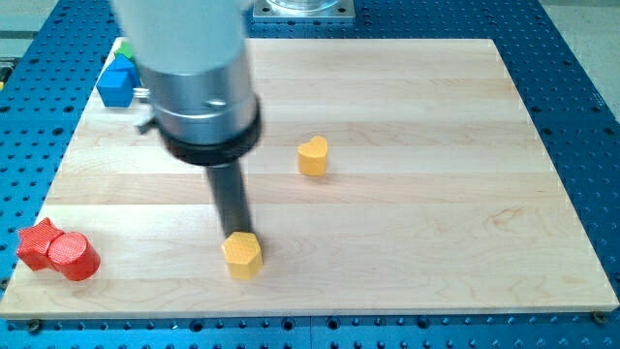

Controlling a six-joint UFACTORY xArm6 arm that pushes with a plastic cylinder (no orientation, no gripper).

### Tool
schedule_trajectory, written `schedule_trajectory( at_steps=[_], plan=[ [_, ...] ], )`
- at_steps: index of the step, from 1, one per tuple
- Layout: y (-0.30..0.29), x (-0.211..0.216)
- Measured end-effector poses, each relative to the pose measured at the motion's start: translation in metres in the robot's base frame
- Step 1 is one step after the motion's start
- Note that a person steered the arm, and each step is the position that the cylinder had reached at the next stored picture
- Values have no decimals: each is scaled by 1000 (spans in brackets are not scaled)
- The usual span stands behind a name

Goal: Separate red circle and the red star

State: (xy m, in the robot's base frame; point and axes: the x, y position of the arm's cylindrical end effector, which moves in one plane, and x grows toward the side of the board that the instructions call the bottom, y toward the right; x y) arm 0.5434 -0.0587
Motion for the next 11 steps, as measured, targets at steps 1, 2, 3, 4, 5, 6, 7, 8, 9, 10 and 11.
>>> schedule_trajectory(
  at_steps=[1,2,3,4,5,6,7,8,9,10,11],
  plan=[
    [-43,-15],
    [-147,-32],
    [-219,-33],
    [-219,-23],
    [-218,-11],
    [-241,-9],
    [-245,-5],
    [-212,11],
    [-160,16],
    [-146,12],
    [-186,4]
  ],
)
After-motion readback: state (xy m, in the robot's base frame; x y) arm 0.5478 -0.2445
